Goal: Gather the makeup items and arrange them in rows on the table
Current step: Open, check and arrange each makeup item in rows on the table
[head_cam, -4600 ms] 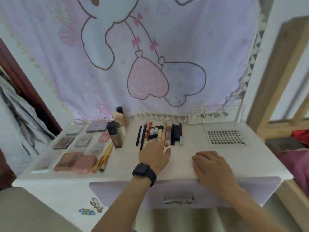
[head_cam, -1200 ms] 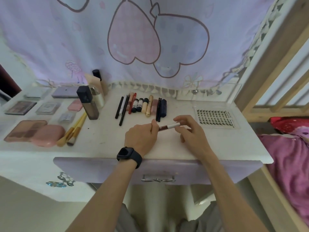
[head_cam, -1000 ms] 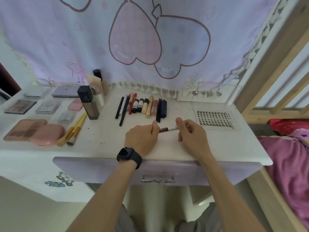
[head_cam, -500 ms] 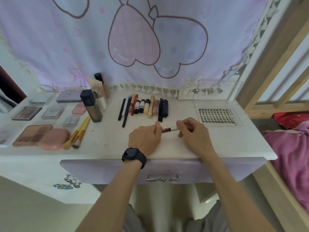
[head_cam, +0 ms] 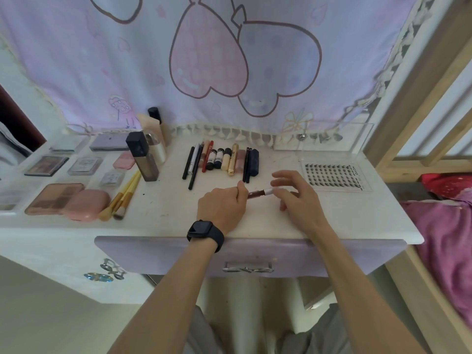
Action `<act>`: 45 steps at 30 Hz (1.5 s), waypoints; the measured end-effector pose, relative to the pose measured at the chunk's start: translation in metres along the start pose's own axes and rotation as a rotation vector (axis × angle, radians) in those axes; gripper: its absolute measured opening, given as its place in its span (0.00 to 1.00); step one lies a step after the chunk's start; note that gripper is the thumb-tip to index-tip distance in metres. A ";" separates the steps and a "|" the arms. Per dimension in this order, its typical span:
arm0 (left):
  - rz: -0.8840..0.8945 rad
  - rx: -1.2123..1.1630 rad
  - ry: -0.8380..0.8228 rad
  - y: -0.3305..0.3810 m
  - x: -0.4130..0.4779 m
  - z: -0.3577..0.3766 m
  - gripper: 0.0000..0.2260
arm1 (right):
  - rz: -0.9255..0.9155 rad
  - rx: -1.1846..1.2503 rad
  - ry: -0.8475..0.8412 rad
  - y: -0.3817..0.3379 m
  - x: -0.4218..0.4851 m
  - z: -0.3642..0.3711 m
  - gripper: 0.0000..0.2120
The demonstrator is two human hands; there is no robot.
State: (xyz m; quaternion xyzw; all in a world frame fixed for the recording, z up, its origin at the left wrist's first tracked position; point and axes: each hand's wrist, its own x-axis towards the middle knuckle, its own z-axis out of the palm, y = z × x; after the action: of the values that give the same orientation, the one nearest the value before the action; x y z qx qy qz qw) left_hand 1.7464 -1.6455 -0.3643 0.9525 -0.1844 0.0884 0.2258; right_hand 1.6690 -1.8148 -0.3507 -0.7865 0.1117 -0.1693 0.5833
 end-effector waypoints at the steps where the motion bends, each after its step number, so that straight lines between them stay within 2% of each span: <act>1: 0.000 0.000 0.001 0.000 0.000 0.000 0.26 | 0.013 -0.032 0.004 -0.002 0.000 0.001 0.05; 4: -0.001 -0.004 -0.003 0.000 0.000 0.000 0.25 | 0.013 -0.147 0.051 0.001 -0.001 0.006 0.08; 10: -0.024 -0.050 0.011 0.000 0.000 -0.001 0.26 | 0.007 0.123 0.205 0.000 -0.002 0.001 0.07; 21: -0.067 -0.106 0.038 -0.002 0.001 -0.001 0.25 | -0.044 0.139 0.303 0.005 -0.002 0.004 0.08; 27: -0.125 -0.125 0.072 -0.003 0.000 -0.001 0.26 | -0.082 0.200 0.432 0.005 -0.001 0.003 0.08; 32: -0.190 -0.277 0.111 -0.007 0.001 -0.004 0.26 | -0.055 0.322 0.508 0.006 0.001 -0.002 0.06; 40: -0.077 -0.489 0.154 -0.009 -0.003 -0.007 0.10 | 0.000 0.426 0.537 0.013 0.004 -0.005 0.02; 45: -0.074 -0.468 0.144 -0.009 -0.003 -0.006 0.05 | 0.097 0.503 0.514 0.010 0.001 -0.010 0.05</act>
State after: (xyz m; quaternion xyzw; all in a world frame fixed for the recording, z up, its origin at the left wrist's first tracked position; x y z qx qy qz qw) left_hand 1.7467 -1.6342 -0.3632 0.8717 -0.1482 0.1024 0.4557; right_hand 1.6658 -1.8272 -0.3575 -0.5442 0.2468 -0.3556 0.7187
